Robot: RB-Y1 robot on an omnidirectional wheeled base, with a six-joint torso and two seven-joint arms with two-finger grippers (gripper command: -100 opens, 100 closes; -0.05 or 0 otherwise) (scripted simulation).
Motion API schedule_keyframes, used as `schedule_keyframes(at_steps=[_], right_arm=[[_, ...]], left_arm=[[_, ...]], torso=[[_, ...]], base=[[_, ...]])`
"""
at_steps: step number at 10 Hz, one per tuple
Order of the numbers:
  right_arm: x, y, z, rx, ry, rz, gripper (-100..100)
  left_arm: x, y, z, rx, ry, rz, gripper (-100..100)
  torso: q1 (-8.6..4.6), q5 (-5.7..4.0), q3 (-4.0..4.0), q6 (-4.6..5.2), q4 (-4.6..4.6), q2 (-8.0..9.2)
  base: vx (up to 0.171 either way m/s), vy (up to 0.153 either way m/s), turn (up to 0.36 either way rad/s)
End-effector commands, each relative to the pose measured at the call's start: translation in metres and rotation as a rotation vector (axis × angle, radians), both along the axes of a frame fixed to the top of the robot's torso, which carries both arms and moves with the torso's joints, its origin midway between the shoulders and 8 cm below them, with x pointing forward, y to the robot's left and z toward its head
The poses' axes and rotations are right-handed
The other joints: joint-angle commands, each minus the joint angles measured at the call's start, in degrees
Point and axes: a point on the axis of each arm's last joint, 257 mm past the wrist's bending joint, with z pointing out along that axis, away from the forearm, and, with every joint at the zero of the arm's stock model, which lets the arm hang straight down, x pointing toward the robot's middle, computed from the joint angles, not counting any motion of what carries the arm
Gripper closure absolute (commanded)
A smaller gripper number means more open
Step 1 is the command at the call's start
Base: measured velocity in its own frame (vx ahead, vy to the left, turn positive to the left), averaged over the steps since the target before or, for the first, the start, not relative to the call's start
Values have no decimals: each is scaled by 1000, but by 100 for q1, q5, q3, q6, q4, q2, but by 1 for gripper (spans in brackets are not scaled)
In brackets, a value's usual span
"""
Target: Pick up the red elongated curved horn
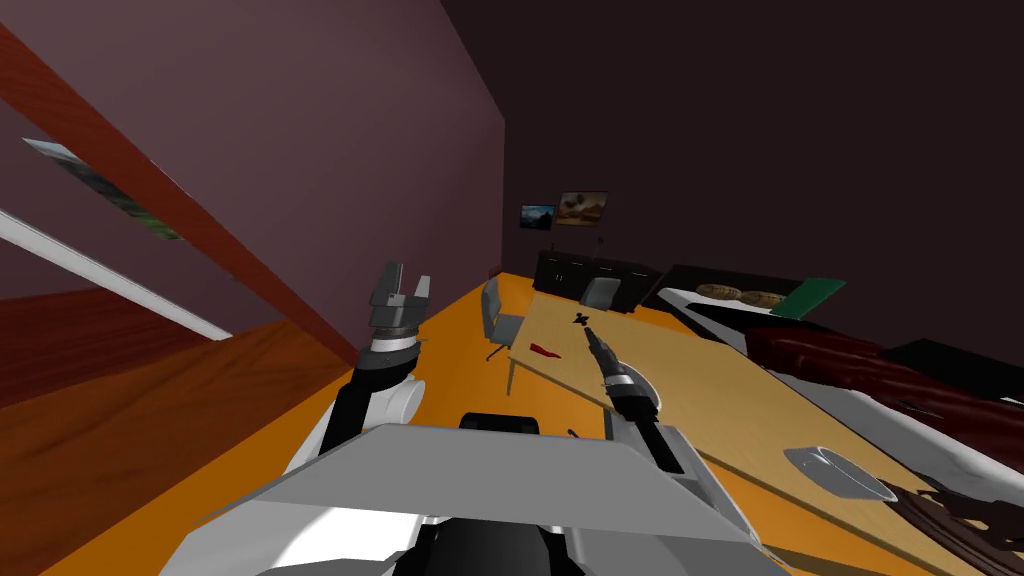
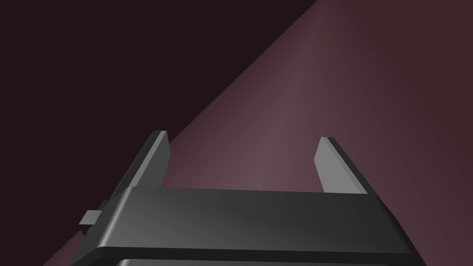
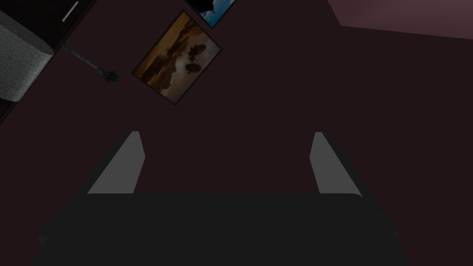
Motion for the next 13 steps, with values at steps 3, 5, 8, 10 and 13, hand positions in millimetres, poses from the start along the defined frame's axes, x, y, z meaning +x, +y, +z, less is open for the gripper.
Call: schedule_keyframes(at_steps=[3,5,8,10,13], right_arm=[[0,-25,-29,-119,74,-41,-100],[-4,-51,-58,-272,162,-78,-100],[-11,-78,-91,-418,260,-103,-100],[-18,-94,-114,-487,323,-114,-100],[-30,-125,-155,-692,455,-105,-100]], left_arm=[[0,0,0,0,0,0,0],[0,0,0,0,0,0,0],[0,0,0,0,0,0,0],[0,0,0,0,0,0,0],[0,0,0,0,0,0,0]], torso=[[-5,-1,-1,-1,0,-2],[-3,-1,-3,-1,-1,-5],[7,3,-4,4,-2,-6],[-6,-1,-4,3,-2,-7],[12,3,-8,1,-3,-15]], base=[[0,45,121],[12,79,223],[21,88,135],[21,46,109],[48,97,203]])
